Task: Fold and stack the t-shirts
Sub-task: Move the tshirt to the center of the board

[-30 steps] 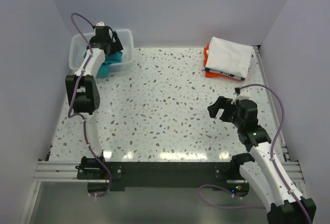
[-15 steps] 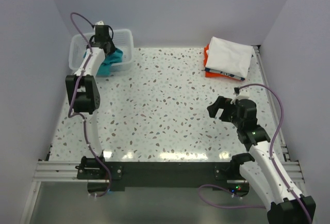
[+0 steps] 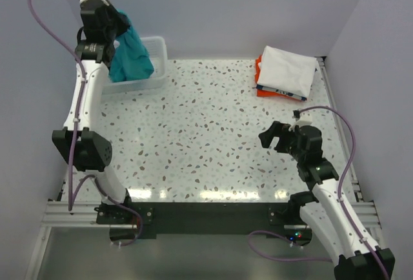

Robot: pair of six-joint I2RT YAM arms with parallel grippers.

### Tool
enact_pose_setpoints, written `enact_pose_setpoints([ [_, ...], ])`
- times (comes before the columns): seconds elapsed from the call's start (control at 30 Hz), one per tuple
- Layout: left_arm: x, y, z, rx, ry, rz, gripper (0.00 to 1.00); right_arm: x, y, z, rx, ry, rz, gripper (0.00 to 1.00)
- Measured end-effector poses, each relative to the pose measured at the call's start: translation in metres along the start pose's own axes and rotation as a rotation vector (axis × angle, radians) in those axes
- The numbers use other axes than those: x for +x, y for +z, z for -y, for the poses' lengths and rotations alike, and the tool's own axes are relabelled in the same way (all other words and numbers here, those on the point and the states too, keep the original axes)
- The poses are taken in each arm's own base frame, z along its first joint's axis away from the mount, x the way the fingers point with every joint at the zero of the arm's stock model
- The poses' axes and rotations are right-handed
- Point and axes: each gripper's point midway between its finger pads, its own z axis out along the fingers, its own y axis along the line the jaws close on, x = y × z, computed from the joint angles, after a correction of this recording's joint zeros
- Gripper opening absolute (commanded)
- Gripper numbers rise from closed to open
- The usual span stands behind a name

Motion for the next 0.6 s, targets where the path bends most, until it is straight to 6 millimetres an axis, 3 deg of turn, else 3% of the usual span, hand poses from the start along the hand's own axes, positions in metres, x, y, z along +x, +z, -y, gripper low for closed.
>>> enact_pose_setpoints([
  [0.17,-0.038,-0.051,0.027,0.074,-0.026,0.09,0.0,-0.003,-0.002,-0.002,-0.007,0.0,0.014,0.99],
  [0.27,-0.044,-0.087,0.055,0.129,-0.022,0.122,0.0,-0.004,-0.003,-0.002,-0.01,0.002,0.019,0.99],
  [0.43,-0.044,-0.158,0.13,0.358,-0.021,0.138,0.0,-0.005,-0.006,-0.004,-0.016,0.003,0.033,0.99],
  [0.6,-0.06,-0.22,0.166,0.57,-0.057,0.18,0.0,-0.007,-0.01,-0.005,-0.025,0.002,0.054,0.99],
])
